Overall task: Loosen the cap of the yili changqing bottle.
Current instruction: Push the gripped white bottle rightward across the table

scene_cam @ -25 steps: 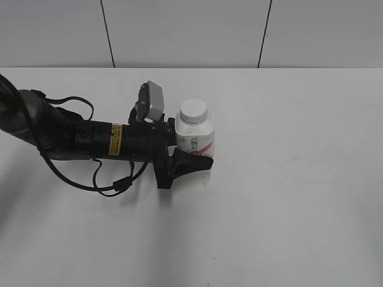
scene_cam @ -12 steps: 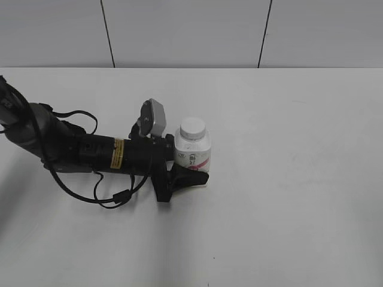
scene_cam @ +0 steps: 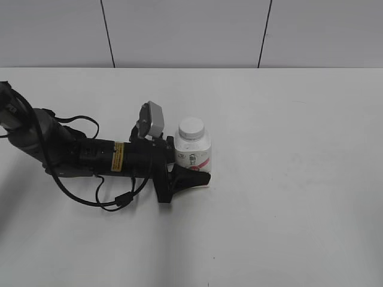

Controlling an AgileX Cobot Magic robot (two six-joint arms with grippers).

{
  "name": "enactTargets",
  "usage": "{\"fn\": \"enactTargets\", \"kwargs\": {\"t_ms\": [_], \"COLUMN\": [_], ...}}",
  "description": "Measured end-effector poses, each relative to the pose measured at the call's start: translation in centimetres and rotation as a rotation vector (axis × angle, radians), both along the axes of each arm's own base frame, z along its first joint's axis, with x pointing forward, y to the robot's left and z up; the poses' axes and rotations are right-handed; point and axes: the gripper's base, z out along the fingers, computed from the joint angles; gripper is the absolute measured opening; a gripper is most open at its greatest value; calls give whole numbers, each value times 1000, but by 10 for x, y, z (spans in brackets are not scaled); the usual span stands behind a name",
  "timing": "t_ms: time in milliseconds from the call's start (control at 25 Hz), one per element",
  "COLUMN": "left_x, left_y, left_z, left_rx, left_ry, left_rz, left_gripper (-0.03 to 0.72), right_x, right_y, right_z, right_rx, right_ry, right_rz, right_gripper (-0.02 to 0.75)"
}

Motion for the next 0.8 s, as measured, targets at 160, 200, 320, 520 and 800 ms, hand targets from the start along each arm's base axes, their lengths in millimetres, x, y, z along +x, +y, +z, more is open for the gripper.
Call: {"fn": "enactTargets", "kwargs": {"t_ms": [160, 200, 320, 520, 800], "left_x": [-1, -2, -3, -2, -2], "left_y": [0, 0, 0, 0, 0], "left_z": [0, 0, 0, 5, 3], "left_rx": [-2, 1, 7, 14, 29], "left_ry": [-1, -2, -5, -27, -37], "left_rz": [-14, -20, -37, -36, -40], "left_gripper": [424, 424, 424, 422, 422], "right_x": [0, 0, 0, 0, 0], "right_y": [0, 0, 0, 0, 0], "right_z": [0, 0, 0, 0, 2], "right_rx": [0, 0, 0, 0, 19], "right_ry": [0, 0, 0, 0, -13], "right_rz": [0, 0, 0, 0, -10], "right_gripper": [565, 565, 565, 565, 565]}}
